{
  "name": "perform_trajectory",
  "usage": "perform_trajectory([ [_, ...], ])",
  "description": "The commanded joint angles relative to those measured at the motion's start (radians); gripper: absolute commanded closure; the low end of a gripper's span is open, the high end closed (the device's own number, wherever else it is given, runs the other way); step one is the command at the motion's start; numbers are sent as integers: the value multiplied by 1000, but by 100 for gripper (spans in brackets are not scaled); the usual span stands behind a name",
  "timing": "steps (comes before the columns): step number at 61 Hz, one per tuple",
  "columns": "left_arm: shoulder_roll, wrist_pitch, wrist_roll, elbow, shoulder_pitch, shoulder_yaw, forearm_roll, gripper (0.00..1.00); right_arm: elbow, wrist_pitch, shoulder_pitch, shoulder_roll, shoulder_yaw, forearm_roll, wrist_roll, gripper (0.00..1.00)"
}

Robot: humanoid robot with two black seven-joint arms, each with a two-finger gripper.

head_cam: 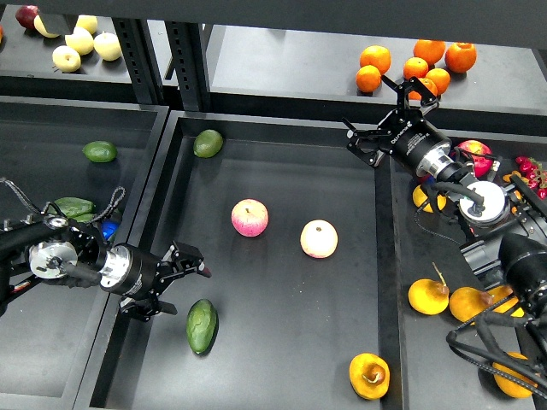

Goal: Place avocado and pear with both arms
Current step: 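Close the left gripper around the green avocado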

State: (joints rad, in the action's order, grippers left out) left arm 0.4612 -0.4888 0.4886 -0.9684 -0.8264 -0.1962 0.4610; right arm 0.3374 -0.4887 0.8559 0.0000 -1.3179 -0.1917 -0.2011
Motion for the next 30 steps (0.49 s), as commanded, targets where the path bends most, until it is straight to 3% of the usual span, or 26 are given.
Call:
perform_trajectory([
  [1, -15, 0, 0, 23, 7, 0, 28, 1, 0, 0, -1, 0, 0, 0, 0, 0],
  [30, -118, 0, 0, 108, 12, 32, 80, 1, 3, 0, -6, 0, 0, 0, 0, 0],
])
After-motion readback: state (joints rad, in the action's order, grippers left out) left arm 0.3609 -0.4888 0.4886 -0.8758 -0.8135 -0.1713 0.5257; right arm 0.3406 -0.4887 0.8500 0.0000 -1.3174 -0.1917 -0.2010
